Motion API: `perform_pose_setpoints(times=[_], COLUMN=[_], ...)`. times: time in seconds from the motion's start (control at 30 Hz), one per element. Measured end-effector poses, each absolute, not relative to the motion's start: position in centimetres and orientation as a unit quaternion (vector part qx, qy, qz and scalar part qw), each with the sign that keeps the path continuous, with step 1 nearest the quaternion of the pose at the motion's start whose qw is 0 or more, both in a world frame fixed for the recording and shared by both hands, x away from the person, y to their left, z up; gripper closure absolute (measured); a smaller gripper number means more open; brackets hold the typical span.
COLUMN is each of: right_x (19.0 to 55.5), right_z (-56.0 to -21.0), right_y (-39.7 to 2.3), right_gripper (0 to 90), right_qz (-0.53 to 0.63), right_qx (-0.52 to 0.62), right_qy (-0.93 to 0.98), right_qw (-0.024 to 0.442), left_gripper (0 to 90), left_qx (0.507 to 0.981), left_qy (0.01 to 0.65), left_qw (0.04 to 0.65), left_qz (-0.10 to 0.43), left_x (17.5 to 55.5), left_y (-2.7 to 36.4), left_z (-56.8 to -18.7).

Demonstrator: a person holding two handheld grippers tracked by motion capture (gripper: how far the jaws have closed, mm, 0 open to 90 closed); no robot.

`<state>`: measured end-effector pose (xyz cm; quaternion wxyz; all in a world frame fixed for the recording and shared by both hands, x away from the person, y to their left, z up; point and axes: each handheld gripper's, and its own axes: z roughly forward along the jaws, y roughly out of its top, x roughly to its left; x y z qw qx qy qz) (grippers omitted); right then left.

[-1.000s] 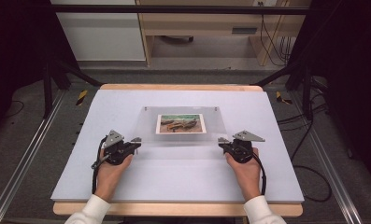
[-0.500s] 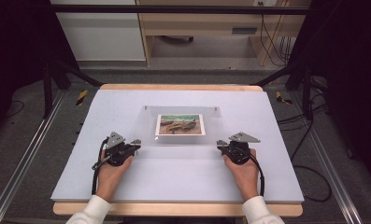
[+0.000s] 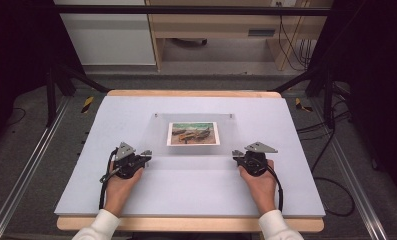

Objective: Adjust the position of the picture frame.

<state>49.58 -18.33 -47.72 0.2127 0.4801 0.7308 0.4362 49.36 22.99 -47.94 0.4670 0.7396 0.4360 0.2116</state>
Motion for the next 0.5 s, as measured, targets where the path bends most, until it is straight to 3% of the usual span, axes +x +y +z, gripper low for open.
perform_pose_setpoints(times=[0.5], right_x=[49.50], right_z=[-47.77], right_y=[-18.41], right_gripper=[81.3], right_qz=[0.440], right_qx=[0.481], right_qy=[0.729], right_qw=[0.209], left_gripper=[83.6], left_qx=[0.739], left_qy=[0.437], left_qw=[0.469], left_qz=[0.208], left_x=[49.47], left_y=[23.16], left_z=[-47.97])
